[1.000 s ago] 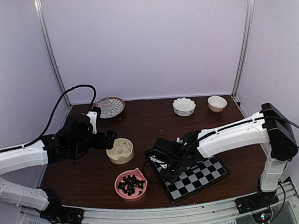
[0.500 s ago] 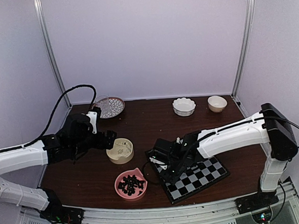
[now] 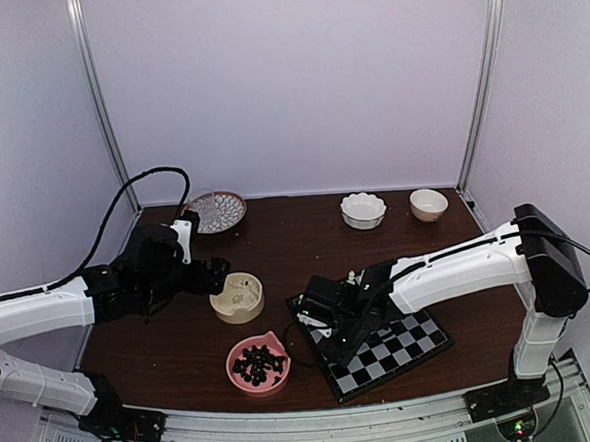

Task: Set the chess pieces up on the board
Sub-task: Pick up the pawn from the chessboard.

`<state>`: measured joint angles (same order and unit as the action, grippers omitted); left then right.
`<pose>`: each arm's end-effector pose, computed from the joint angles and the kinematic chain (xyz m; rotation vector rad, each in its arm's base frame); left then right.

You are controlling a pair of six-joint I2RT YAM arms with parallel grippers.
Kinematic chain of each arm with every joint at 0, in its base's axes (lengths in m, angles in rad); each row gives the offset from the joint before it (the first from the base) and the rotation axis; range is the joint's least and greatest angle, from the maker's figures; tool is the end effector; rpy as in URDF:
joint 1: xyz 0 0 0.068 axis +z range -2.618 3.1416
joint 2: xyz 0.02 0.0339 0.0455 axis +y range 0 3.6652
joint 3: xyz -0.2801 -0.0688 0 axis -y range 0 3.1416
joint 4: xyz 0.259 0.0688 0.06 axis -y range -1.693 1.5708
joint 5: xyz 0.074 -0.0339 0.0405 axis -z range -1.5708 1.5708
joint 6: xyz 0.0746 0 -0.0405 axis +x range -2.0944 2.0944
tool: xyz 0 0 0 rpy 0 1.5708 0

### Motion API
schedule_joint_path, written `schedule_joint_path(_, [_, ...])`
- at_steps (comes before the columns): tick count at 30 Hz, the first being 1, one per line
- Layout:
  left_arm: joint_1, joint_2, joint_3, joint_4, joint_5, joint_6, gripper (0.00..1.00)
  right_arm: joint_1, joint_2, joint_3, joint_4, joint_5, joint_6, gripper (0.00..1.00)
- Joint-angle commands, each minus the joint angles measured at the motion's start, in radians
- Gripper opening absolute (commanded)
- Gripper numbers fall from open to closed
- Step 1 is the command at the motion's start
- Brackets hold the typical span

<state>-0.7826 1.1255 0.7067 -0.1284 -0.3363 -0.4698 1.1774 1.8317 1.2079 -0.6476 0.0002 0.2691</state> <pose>0.2185 -0.1826 0.2406 0.1293 2.1057 -0.4025 0.1462 0.3522 0.1395 -1.2735 2.6087 0.2896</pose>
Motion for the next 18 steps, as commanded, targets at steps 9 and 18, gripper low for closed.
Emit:
schedule_joint_path(9, [0.003, -0.011, -0.004, 0.041, 0.049, 0.005, 0.96, -0.005, -0.075, -0.052, 0.049, 0.036, -0.013, 0.15])
schedule_joint_path(18, [0.003, 0.027, -0.01, 0.183, 0.43, 0.002, 0.85, -0.005, -0.289, -0.2, 0.216, 0.142, -0.073, 0.13])
